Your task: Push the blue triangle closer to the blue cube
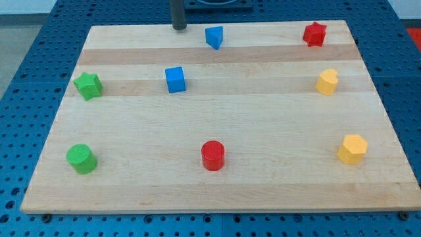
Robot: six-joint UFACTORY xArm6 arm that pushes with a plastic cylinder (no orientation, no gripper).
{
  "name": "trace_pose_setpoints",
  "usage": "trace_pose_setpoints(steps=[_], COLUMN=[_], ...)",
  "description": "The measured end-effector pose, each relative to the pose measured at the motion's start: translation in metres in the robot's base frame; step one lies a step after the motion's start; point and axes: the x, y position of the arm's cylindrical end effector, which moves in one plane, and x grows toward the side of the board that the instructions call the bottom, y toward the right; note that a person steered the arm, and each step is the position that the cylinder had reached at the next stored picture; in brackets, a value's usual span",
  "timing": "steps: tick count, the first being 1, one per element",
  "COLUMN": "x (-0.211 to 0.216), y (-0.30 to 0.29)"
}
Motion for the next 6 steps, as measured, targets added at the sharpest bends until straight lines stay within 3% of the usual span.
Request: trace_pose_setpoints(steps=[2,4,6], x=[0.001,0.025,0.170], y=[0.090,0.098,0.081])
